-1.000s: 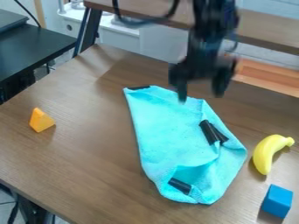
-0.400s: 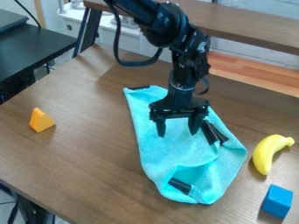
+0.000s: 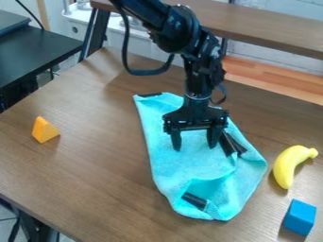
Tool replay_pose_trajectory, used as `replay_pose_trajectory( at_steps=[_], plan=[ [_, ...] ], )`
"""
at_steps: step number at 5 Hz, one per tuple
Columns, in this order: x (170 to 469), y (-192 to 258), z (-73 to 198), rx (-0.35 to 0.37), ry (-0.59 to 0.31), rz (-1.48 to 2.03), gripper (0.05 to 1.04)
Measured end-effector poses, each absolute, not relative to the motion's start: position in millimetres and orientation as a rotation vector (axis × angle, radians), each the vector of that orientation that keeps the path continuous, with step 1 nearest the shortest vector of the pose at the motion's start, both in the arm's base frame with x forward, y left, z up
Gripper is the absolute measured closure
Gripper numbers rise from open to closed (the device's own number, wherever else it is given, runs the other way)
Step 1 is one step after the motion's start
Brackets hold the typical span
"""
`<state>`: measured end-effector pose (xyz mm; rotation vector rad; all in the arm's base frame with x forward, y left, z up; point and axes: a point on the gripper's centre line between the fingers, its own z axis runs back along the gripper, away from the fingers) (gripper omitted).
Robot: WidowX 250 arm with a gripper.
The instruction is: Move the cloth to the middle of the table
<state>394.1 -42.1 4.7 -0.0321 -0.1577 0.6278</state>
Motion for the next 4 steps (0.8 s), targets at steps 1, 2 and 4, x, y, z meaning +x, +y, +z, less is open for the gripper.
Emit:
replay_pose_trajectory(
  at_steps=[1,2,4],
  plan=[
    [401,-40,-4,-0.049,-0.161,0.6,0.083],
    [422,-32,-3,-0.073,-0.195,0.585,0.083],
    [460,-20,-3,-0.066,-0.218,0.598,0.083]
  ],
)
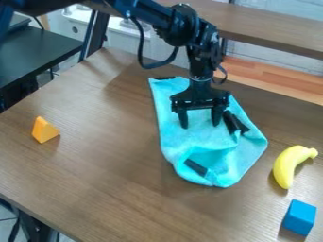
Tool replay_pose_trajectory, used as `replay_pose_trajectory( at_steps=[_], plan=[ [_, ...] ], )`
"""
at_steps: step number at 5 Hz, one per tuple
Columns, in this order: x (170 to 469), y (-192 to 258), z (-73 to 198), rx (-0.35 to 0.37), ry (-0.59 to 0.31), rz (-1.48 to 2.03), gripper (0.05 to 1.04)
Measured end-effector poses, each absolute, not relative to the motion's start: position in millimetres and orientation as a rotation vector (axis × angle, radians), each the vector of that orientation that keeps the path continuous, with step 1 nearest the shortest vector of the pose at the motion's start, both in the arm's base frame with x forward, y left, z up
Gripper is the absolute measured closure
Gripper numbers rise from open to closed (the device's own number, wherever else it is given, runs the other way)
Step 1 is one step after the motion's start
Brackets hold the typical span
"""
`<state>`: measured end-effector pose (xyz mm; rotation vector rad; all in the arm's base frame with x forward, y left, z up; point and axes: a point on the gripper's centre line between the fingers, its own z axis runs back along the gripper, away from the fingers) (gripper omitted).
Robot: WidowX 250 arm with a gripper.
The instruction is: Move the cloth to the middle of the table
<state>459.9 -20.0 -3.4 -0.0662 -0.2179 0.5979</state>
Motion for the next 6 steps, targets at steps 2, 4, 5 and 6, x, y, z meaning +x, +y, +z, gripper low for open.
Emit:
replay_pose_trajectory(
  at_steps=[2,4,5,6],
  plan=[
    [462,-15,-7,-0.08,-0.2,0.619,0.084],
    [410,-19,-11,-0.075,-0.209,0.534,0.084],
    [384,-23,-10,-0.084,-0.203,0.483,0.084],
    [360,-28,-12,-0.085,-0.2,0.402,0.084]
  ],
)
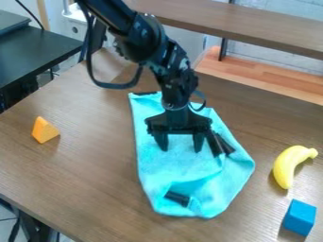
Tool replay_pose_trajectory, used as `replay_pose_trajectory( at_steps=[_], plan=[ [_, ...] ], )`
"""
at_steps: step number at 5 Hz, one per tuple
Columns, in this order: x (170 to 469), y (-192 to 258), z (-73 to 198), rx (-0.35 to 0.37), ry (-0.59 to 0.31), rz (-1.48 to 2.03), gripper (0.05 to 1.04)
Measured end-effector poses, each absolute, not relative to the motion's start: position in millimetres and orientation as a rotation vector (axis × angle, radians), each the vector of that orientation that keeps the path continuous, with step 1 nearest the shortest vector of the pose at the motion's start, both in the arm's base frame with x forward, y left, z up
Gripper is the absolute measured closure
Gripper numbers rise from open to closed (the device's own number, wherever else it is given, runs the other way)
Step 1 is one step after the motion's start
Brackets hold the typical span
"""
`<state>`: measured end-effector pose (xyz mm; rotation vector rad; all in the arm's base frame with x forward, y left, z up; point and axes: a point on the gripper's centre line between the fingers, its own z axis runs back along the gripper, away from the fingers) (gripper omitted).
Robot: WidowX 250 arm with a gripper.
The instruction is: Move the cloth to the middle of the table
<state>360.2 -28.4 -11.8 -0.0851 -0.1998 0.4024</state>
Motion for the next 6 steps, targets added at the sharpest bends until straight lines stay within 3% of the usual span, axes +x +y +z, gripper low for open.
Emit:
replay_pose_trajectory(
  at_steps=[2,3,4,6],
  plan=[
    [320,-33,-12,-0.091,-0.193,0.285,0.084],
    [320,-34,-12,-0.094,-0.192,0.283,0.084],
    [340,-34,-10,-0.091,-0.197,0.336,0.083],
    [419,-21,-9,-0.073,-0.212,0.549,0.083]
  ],
)
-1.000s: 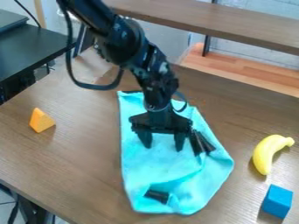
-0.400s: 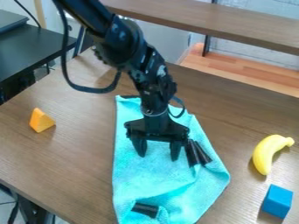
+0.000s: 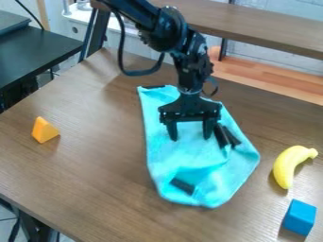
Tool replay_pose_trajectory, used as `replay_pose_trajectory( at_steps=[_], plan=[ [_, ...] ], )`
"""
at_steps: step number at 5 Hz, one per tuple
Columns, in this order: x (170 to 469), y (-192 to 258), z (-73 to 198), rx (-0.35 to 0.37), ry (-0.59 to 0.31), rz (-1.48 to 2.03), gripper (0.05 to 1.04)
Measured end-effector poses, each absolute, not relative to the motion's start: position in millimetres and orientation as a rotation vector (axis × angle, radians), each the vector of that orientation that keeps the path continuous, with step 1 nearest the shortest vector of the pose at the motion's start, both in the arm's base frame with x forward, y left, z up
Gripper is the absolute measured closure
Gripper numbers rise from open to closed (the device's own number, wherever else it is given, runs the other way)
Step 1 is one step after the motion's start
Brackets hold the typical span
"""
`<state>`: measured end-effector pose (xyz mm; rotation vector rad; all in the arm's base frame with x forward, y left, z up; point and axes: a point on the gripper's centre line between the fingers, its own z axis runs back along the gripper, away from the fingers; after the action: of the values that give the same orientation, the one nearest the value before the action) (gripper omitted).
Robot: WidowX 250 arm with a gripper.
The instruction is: Move the cloth to the middle of the table
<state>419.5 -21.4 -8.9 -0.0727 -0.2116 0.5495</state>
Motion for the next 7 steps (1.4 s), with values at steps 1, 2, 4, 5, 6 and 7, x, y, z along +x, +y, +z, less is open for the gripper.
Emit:
replay_pose_trajectory(
  at_steps=[1,2,4,5,6,7],
  plan=[
    [457,-7,-8,-0.065,-0.224,0.648,0.083],
    [484,2,-6,-0.062,-0.235,0.71,0.083],
    [471,1,-9,-0.068,-0.255,0.693,0.084],
    [430,-16,-9,-0.077,-0.255,0.578,0.085],
    [390,-34,-9,-0.094,-0.248,0.469,0.085],
    [355,-46,-9,-0.106,-0.231,0.376,0.085]
  ],
)
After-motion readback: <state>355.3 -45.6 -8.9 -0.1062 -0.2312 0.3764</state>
